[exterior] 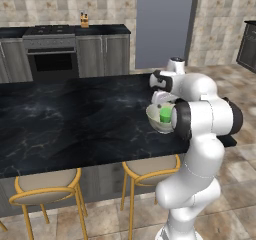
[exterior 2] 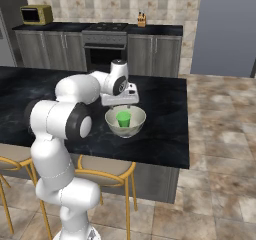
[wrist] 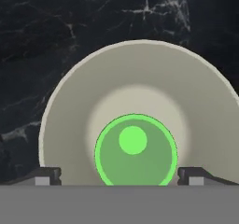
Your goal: Place the cup inside the bowl on the dining table and move the bowl to any counter.
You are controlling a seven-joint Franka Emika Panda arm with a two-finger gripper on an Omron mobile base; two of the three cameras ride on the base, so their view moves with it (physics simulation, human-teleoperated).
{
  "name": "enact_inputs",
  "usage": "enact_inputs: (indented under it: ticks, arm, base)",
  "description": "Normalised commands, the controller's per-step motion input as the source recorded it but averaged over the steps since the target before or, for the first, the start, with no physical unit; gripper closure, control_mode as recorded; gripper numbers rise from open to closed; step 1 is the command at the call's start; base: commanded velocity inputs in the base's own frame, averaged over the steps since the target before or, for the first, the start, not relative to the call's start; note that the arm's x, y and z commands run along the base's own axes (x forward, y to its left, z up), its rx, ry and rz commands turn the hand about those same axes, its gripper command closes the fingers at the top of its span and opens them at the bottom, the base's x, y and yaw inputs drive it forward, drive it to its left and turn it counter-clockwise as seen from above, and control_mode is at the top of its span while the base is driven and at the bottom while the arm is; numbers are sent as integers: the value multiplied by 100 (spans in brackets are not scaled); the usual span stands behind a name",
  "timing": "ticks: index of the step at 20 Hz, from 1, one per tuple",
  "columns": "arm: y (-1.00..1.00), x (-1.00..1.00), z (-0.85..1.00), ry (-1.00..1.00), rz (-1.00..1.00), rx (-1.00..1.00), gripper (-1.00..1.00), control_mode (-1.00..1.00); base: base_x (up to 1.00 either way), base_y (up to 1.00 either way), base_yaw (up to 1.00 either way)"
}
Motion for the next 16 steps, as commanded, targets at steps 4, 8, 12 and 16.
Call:
enact_inputs:
  ticks: [4, 8, 12, 16]
  arm:
    - [-19, 0, 12, 0, -22, 1, -100, -100]
    - [-24, 0, 8, 0, -22, 1, -100, -100]
    - [-38, 0, 0, 0, -17, 2, -100, -100]
    - [-49, 0, -5, 3, -6, 2, -100, -100]
  base:
    - [0, 0, 0]
    - [0, 0, 0]
    - [0, 0, 0]
    - [0, 0, 0]
